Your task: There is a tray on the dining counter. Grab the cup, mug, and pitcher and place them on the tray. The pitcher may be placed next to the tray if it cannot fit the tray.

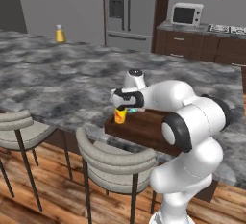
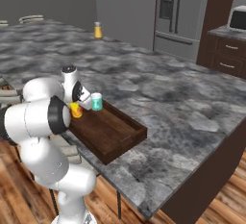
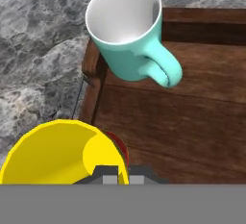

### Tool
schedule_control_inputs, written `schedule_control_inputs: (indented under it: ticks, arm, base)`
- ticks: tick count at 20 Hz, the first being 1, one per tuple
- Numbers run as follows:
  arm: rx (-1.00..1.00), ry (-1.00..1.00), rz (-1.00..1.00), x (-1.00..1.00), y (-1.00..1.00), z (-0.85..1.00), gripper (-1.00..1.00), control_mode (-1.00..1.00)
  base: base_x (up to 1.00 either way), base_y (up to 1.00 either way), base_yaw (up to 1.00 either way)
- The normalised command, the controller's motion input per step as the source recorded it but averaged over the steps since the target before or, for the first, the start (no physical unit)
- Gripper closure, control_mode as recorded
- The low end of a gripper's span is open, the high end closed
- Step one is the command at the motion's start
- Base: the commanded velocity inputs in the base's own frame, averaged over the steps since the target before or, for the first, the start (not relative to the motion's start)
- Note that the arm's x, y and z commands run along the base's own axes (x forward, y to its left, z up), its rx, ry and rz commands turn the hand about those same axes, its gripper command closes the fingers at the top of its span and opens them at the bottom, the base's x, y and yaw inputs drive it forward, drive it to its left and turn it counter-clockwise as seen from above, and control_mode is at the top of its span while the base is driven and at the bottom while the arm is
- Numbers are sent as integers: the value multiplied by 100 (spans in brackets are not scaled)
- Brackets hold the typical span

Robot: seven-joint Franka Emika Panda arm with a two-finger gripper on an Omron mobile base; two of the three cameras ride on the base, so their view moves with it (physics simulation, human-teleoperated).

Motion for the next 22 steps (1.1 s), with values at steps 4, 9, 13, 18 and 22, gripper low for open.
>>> schedule_control_inputs:
  ticks: [4,9,13,18,22]
  arm:
    - [0,0,0,23,3,-36,100,-100]
    - [0,0,0,34,8,-41,100,-100]
    - [0,0,0,5,54,-49,-100,-100]
    - [0,0,0,-30,7,-5,-100,-100]
    - [0,0,0,-45,-9,0,-100,-100]
  base:
    - [0,0,0]
    - [0,0,0]
    - [0,0,0]
    - [0,0,0]
    - [0,0,0]
